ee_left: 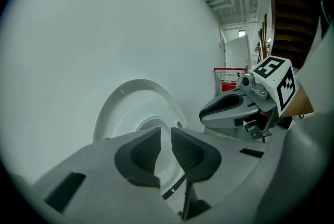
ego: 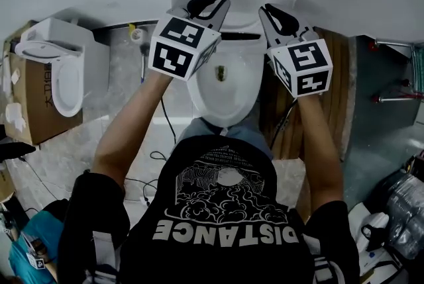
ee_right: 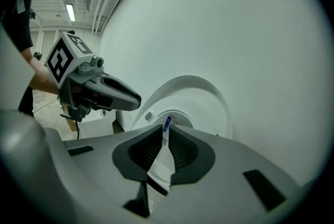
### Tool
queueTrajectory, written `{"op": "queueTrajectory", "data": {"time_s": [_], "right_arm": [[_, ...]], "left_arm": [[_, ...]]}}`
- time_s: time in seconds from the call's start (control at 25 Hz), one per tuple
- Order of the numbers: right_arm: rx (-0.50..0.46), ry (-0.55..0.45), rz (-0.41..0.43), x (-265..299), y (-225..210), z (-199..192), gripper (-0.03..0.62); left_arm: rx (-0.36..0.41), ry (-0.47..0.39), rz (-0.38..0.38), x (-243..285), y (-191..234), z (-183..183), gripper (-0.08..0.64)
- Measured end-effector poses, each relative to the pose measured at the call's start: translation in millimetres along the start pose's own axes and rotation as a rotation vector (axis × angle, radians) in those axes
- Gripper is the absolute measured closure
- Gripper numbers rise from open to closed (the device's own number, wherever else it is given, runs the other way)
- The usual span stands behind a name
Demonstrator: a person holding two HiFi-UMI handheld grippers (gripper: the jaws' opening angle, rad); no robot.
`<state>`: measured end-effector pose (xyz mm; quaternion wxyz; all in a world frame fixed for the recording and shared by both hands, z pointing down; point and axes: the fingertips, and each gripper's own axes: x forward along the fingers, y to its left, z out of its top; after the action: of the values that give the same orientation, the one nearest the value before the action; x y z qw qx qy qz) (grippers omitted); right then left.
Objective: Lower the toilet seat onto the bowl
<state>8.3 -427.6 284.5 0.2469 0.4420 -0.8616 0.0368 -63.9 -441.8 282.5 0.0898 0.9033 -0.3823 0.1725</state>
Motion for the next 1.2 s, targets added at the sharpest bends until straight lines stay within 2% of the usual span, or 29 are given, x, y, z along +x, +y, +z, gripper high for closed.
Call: {"op": "queueTrajectory", "data": {"time_s": [0.4, 0.68, 0.92, 1.04, 1.2], "right_arm": [[-0.080, 0.039, 0.042, 42.0, -48.5, 6.1, 0.506], [-0.118, 0.062, 0.060, 73.6, -77.5, 7.8, 0.461], [-0.198, 0.081, 0.076, 92.3, -90.9, 8.0, 0.403], [-0.190, 0.083, 0.095, 97.6, -94.9, 10.1, 0.377], [-0.174, 0.087, 0.127, 104.8, -100.4, 11.0, 0.373]], "left_arm": [[0.066, 0.067, 0.100, 46.5, 59.6, 11.6, 0.442], [0.096, 0.122, 0.134, 70.5, 92.6, 12.5, 0.385], [0.133, 0.154, 0.123, 86.2, 94.1, 9.3, 0.330], [0.136, 0.168, 0.097, 93.7, 91.5, 9.2, 0.311], [0.144, 0.199, 0.095, 103.2, 94.0, 6.4, 0.305]]}}
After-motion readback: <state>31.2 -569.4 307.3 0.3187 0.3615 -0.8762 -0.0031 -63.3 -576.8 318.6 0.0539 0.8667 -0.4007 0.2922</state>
